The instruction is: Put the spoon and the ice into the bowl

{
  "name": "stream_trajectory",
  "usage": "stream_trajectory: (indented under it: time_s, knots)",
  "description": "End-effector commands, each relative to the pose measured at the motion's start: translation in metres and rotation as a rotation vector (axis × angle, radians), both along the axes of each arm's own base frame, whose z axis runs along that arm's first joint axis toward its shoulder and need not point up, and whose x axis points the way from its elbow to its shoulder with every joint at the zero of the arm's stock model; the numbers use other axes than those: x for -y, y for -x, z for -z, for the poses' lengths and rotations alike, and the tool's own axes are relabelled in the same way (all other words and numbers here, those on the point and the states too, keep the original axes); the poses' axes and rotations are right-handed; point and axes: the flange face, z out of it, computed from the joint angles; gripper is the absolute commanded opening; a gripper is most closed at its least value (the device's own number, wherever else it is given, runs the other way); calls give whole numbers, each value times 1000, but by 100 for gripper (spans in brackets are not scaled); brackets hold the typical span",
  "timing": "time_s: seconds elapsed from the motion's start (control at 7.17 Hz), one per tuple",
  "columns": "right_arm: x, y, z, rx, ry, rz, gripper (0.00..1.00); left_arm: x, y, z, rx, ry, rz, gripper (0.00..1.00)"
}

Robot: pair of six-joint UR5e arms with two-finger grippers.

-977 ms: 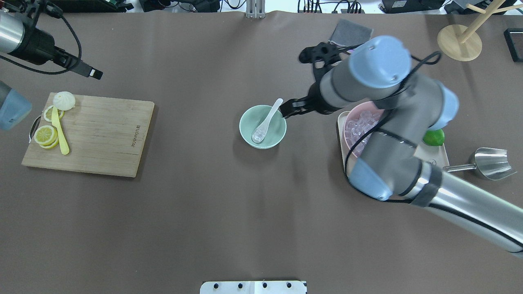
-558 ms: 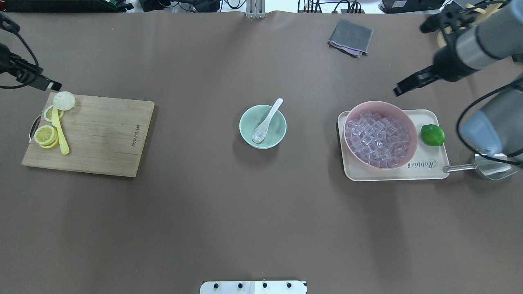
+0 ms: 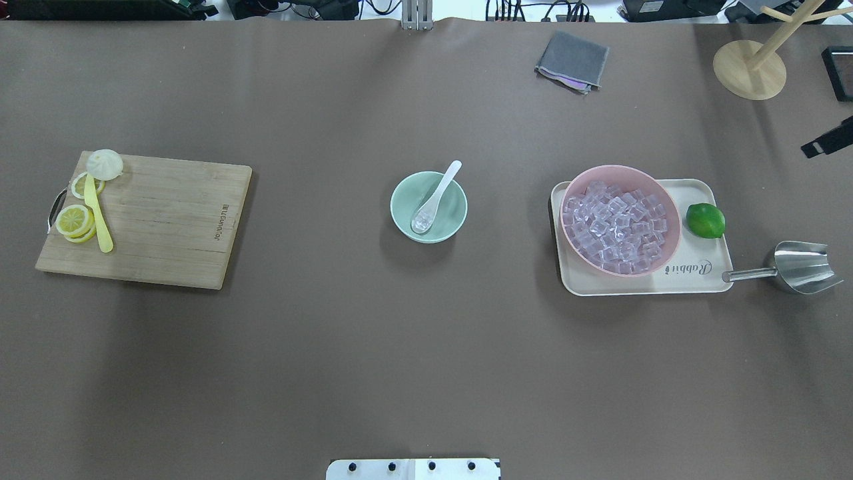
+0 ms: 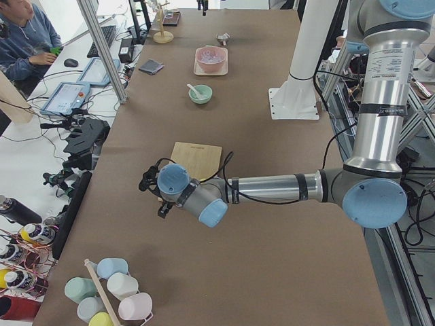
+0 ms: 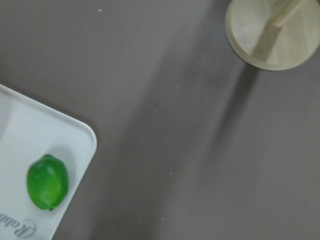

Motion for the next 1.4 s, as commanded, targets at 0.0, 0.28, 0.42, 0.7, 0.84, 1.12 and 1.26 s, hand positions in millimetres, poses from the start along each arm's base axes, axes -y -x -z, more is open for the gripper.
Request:
stream_trajectory:
  time_s: [0.0,0.28,0.42,0.7,0.84,1.12,1.26]
  knots:
    - [-11,-60,-46,11,75,-90,100,-4,22,-20,74,32,45,97]
    - [-29,-72,-66,11,109,-109,100,-4,32,-26,128,89,49,97]
    - [-39,-73,-76,7,124,-109,100,-4,32,-19,131,131,46,97]
    - [-43,-73,-91,3,147,-109,100,-5,34,-11,160,170,55,98]
    - [-43,-72,-95,2,156,-109,100,-21,34,-23,184,191,60,98]
    - [-46,-72,-107,0,179,-109,100,-14,41,-10,291,139,108,98]
    - [-50,-72,-109,3,182,-108,100,-9,48,-10,384,120,146,98]
